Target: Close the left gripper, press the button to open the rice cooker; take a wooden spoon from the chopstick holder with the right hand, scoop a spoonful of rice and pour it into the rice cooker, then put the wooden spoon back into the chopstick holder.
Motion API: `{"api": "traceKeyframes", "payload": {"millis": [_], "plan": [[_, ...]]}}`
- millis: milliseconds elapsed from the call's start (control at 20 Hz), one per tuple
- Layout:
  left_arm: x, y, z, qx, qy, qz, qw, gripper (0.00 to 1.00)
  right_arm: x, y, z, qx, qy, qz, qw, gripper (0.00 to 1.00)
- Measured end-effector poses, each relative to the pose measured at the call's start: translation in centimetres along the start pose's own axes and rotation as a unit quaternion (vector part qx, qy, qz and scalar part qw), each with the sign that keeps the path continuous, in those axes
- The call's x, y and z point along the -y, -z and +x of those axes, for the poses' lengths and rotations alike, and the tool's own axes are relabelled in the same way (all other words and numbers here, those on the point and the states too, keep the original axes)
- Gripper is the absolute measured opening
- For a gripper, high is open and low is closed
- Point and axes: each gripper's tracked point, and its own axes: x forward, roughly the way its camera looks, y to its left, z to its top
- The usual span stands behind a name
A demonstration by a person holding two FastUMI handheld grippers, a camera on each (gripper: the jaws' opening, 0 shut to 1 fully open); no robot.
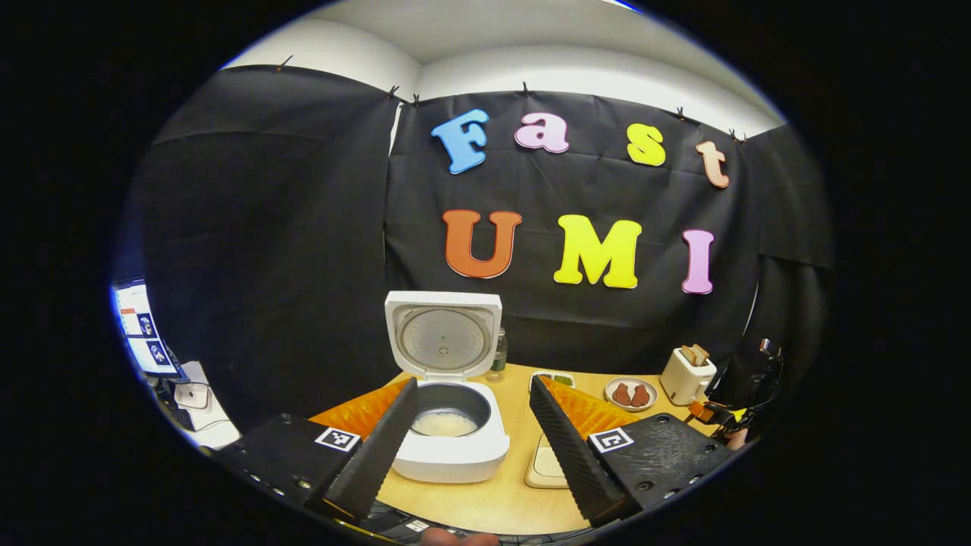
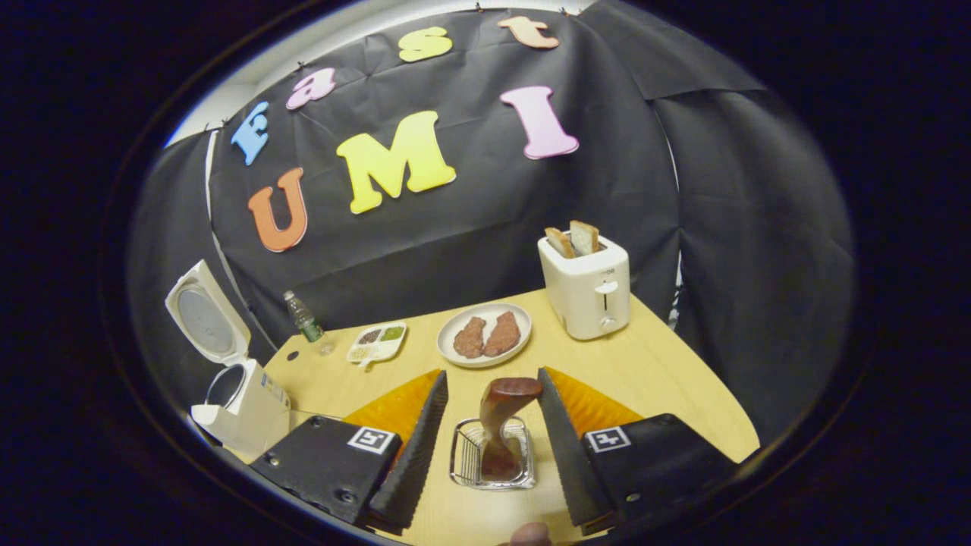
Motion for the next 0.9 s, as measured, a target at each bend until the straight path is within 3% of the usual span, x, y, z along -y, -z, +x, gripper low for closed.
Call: {"api": "traceKeyframes", "payload": {"millis": [300, 350, 400, 450, 600, 850, 900], "plan": [[-2.2, -2.1, 2.8, 0.016, 0.006, 0.001, 1.000, 0.94, -1.4, -5.9, -5.2, 0.082, 0.015, -0.040, 0.996, 0.81], [-2.8, -2.1, 3.2, 0.012, 0.005, 0.004, 1.000, 0.94, -1.9, -6.6, -6.1, 0.091, 0.014, -0.045, 0.995, 0.91], [-3.1, -2.4, 3.7, 0.014, 0.007, 0.005, 1.000, 0.94, -2.2, -7.4, -7.2, 0.100, 0.016, -0.048, 0.994, 0.92], [-3.1, -2.8, 4.2, 0.018, 0.014, 0.004, 1.000, 0.94, -2.5, -8.0, -8.0, 0.108, 0.019, -0.051, 0.993, 1.00], [-3.7, -4.6, 6.3, 0.033, 0.029, -0.002, 0.999, 0.94, -3.3, -9.0, -10.5, 0.119, 0.030, -0.056, 0.991, 0.96], [-5.2, -7.4, 10.9, 0.050, 0.046, -0.012, 0.998, 0.94, -3.4, -9.7, -14.9, 0.140, 0.070, -0.069, 0.985, 1.00], [-5.7, -7.6, 12.0, 0.053, 0.047, -0.010, 0.997, 0.94, -3.5, -9.7, -15.9, 0.144, 0.078, -0.069, 0.984, 0.96]]}}
